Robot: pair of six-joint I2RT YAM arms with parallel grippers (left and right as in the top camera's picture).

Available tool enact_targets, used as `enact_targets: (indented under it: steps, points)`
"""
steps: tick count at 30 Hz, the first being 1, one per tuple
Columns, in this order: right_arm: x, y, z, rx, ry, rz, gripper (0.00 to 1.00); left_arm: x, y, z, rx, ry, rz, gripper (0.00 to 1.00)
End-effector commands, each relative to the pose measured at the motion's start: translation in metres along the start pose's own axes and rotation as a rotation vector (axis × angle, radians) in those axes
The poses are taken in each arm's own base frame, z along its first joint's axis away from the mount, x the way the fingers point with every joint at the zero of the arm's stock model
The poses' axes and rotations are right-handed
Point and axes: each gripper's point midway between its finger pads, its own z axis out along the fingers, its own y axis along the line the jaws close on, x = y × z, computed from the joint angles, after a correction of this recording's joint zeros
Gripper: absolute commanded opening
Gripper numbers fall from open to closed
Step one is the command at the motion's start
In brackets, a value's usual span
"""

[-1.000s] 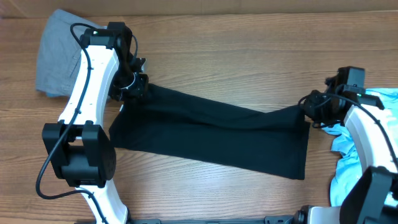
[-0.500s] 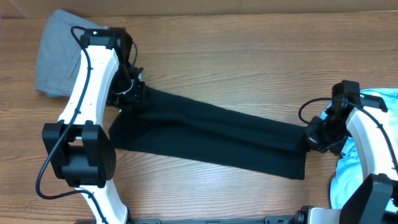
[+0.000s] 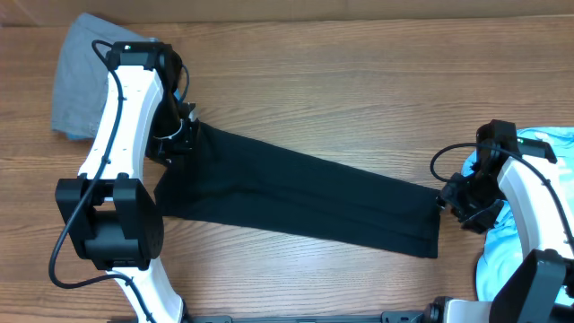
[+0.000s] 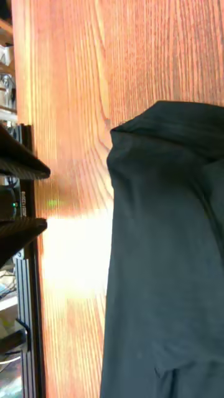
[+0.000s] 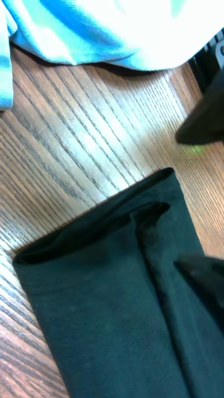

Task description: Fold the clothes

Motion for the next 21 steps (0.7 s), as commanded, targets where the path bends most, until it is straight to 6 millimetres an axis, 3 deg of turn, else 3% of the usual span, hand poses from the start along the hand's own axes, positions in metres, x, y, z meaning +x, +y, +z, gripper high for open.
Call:
enact_targets:
  steps: [1, 9, 15, 21]
  points:
    - [-0.004, -0.001, -0.002, -0.006, -0.026, 0.010, 0.63, 0.003, 0.003, -0.004, -0.008, -0.010, -0.012, 0.34]
    - [-0.018, 0.017, 0.004, -0.141, -0.033, 0.037, 0.63, -0.003, 0.004, -0.004, -0.009, -0.035, -0.011, 0.40]
    - [-0.001, 0.024, 0.040, -0.195, 0.074, 0.050, 0.76, -0.019, 0.004, -0.005, -0.010, -0.102, -0.012, 0.40]
    - [0.011, 0.028, 0.075, -0.227, 0.124, 0.060, 0.86, -0.022, 0.004, -0.005, -0.010, -0.112, -0.011, 0.40]
